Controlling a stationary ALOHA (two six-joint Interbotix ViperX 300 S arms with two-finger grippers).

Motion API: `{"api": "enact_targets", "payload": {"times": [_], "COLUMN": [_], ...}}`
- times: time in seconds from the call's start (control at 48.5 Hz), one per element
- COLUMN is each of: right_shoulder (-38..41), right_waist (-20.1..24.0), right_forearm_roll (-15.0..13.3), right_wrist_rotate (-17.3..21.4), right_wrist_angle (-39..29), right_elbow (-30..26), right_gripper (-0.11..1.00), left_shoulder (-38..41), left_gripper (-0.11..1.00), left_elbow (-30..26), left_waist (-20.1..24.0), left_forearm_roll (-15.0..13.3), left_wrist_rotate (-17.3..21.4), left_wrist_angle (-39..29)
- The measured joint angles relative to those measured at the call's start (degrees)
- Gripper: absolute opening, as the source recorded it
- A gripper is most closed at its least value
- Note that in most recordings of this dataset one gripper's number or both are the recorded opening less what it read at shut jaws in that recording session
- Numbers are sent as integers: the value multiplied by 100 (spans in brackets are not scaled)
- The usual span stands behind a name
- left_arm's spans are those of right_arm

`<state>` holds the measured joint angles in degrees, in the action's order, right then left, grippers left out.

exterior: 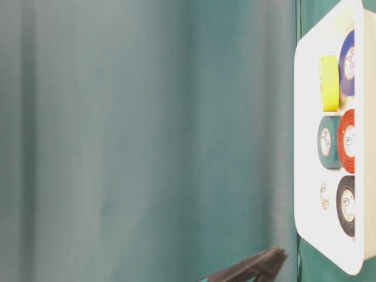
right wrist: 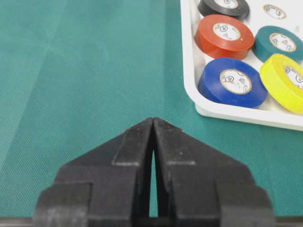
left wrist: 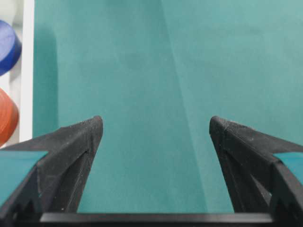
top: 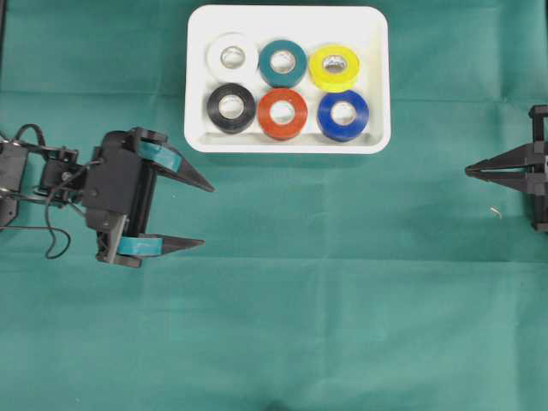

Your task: Put the tape into the white case with the left arm.

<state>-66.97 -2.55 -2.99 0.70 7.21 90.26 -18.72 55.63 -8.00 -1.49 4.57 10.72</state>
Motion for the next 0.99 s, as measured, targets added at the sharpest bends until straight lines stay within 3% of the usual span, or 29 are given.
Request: {"api": "enact_targets", "payload": {"times": [0.557,0.991], "right_shoulder": [0,9], "right_waist": [9,0], "right_forearm_roll": [0,0], "right_wrist_rotate": [0,0], "right_wrist_angle": [0,0], "right_elbow": [0,0], "right_gripper": [-9,-9], "left_shoulder": [-316,-1846], "left_gripper": [97,97], "left_elbow": [185,993], "left_waist": [0,316], "left_forearm_roll": [9,0], "left_wrist_rotate": [0,9], "left_wrist_angle": [9,9]}}
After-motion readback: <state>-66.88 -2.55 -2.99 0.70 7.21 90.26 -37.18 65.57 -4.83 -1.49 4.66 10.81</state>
